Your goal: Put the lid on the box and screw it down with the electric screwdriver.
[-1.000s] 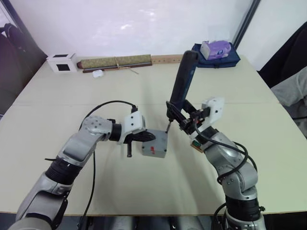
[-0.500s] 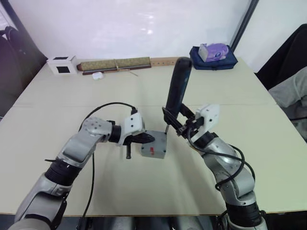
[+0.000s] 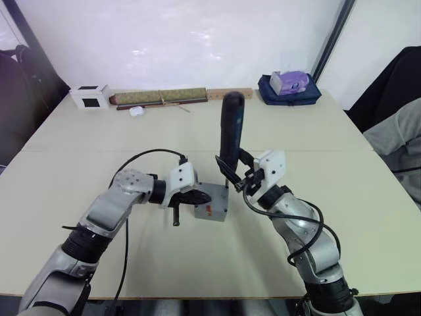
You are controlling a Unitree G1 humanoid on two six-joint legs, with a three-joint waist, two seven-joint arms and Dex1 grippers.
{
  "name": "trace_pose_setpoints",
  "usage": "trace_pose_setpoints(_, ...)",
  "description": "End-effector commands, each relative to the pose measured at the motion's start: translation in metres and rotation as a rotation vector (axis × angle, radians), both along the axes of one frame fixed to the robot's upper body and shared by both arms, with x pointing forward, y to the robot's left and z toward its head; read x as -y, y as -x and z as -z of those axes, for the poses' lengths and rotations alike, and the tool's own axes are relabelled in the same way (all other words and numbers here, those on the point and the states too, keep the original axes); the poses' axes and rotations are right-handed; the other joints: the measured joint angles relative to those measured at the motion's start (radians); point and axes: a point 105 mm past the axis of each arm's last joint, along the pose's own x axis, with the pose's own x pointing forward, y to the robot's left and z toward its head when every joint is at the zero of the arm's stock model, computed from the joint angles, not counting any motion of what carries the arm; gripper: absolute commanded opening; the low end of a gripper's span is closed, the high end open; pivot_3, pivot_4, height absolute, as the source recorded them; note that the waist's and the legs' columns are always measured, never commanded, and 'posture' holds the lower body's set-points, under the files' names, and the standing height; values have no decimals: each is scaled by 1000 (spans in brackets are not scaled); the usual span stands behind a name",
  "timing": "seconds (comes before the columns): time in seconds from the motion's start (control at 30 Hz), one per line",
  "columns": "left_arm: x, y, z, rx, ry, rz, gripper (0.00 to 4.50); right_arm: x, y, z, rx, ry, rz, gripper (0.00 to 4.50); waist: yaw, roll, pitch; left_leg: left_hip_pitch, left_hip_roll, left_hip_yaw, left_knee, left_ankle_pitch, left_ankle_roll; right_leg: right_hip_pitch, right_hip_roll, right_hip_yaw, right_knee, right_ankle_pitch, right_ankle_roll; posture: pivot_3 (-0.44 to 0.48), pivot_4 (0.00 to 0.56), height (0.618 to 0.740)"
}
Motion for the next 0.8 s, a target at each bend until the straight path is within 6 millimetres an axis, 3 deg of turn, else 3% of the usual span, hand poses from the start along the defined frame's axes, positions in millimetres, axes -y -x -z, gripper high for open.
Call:
trace_pose_setpoints(0.03,2,6,12,-46,-26,6,0,1,-2,48,-196,53,4,1807,0,0,-1,0,1,0,-1,0,0,0,0,0,0,0,0,0,150,740)
trace_pose_setpoints(0.5,7,5,14,-59,-4,-3,0,8,-3,36,-163,53,14,1807,2,0,-1,0,1,-1,-2,0,0,0,-1,0,-1,-1,-1,0,150,740)
trace_pose_setpoints(0.63,7,5,16,-60,-2,-4,0,8,-3,23,-126,24,6,1807,4,0,-1,0,1,-1,-2,0,0,0,-1,0,-2,-1,-1,0,150,740)
trace_pose_setpoints(0.8,8,5,17,-77,19,-11,0,11,5,-13,-71,-92,-51,1807,5,1,1,-2,1,-1,-3,0,0,-2,-2,0,-3,-1,-2,0,150,740)
